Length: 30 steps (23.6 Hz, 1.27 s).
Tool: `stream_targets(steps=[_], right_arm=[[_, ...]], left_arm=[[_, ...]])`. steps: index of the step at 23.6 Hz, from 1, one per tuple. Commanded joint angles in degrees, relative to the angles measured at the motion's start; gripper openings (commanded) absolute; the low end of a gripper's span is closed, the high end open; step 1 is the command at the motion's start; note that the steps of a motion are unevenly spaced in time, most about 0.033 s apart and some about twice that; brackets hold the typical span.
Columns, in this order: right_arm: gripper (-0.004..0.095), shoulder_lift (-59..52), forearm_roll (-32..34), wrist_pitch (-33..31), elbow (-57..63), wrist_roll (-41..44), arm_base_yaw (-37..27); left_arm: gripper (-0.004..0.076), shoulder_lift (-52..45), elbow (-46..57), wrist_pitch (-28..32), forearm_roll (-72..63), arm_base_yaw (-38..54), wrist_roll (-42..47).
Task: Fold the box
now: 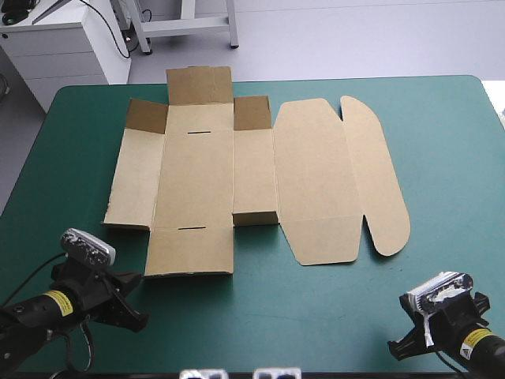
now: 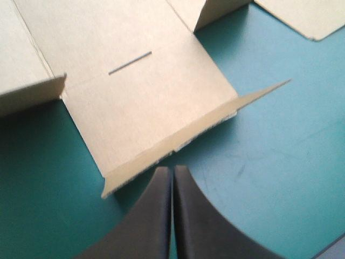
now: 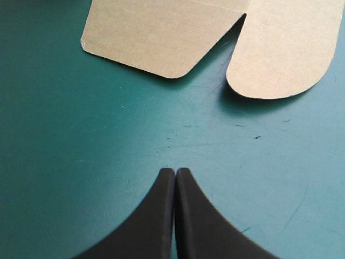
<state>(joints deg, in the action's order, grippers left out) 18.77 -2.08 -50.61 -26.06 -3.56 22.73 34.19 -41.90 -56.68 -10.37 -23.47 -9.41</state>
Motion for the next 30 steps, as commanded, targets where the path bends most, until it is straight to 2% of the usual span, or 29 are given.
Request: stream_targets(steps=[1, 5, 11, 17, 21, 28, 30], right_arm=[[-0.0014, 0.43, -0.22, 3.56, -1.52, -0.45, 0.13], [-0.0014, 0.43, -0.22, 3.56, -1.52, -0.45, 0.13], [-0.0014, 0.43, -0.22, 3.56, -1.52, -0.45, 0.13], [-0.0014, 0.43, -0.22, 3.56, -1.52, -0.45, 0.13], [-0.0014, 0.43, -0.22, 3.56, -1.52, -0.45, 0.13], [-0.0014, 0.43, -0.22, 3.56, -1.52, -0.45, 0.13], [-0.0014, 0.43, -0.22, 3.56, -1.52, -0.45, 0.13]], left_arm=[[-0.0008, 3.85, -7.1, 1.6, -1.1, -0.12, 0.27], [-0.0008, 10.95, -13.14, 1.7, -0.28, -0.12, -0.02], [0.0002, 23.69, -22.08, 4.03, -5.16, -0.12, -5.83], [0.0003, 34.46, -30.8, 3.48, -5.78, 1.09, -8.11], [0.0015, 37.76, -33.78, -2.32, -12.53, 11.54, -16.93], [0.0015, 37.91, -33.79, -16.21, -33.76, 46.88, -32.72], [0.0015, 37.91, -33.79, -17.07, -37.01, 54.01, -34.07]])
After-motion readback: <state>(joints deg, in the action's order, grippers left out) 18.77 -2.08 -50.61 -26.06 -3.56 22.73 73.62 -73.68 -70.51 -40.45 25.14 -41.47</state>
